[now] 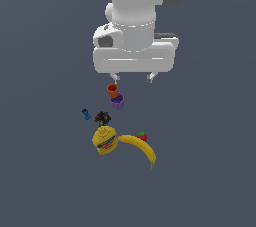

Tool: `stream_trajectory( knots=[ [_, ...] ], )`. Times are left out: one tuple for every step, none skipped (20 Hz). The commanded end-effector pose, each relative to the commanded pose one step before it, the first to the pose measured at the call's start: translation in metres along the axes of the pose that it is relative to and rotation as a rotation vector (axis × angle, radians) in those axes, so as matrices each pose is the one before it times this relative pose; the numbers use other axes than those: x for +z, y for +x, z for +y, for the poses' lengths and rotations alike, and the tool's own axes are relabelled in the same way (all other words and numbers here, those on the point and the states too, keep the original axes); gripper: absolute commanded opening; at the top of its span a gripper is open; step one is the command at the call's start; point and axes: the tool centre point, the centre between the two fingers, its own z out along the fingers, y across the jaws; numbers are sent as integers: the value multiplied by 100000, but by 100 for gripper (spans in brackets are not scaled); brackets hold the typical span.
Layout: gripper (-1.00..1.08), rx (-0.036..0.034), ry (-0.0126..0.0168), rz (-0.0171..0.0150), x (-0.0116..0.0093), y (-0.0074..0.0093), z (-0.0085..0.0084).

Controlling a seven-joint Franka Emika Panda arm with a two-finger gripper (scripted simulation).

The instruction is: Pick up a designated object from a clutter of objects.

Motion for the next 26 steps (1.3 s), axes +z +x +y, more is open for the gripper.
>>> stream_trajectory(
  knots=[
    [100, 91, 151, 61, -4, 14, -69],
    [100, -35, -56, -18, -31, -10, 61],
    [100, 0, 0, 0, 1, -1, 1],
    [100, 137, -2, -17, 69, 10, 12],
    [100, 274, 29, -21, 128, 13, 49],
    [100, 434, 31, -39, 194, 19, 97],
    [100, 582, 31, -56, 259, 24, 140],
    [100, 730, 33, -71, 324, 28, 179],
    [100, 871, 34, -86, 388, 32, 215],
    [100, 1007, 34, -99, 445, 34, 252],
    [100, 1127, 35, -110, 498, 35, 280],
    [100, 1267, 37, -121, 557, 37, 313],
    [100, 1402, 36, -132, 615, 36, 346],
    [100, 1542, 30, -144, 673, 35, 383],
    [100, 1690, 21, -157, 734, 32, 423],
    [100, 1835, 10, -168, 794, 27, 462],
    [100, 1987, -4, -179, 854, 21, 504],
    [100, 2138, -21, -189, 913, 14, 545],
    [100, 2293, -42, -198, 972, 5, 590],
    [100, 2448, -68, -207, 1030, -6, 636],
    [100, 2603, -97, -213, 1087, -19, 682],
    [100, 2760, -132, -219, 1142, -33, 732],
    [100, 2901, -171, -221, 1189, -49, 778],
    [100, 2930, -206, -213, 1189, -63, 796],
    [100, 2925, -239, -201, 1176, -75, 805],
    [100, 2812, -261, -183, 1119, -83, 784]
  ],
)
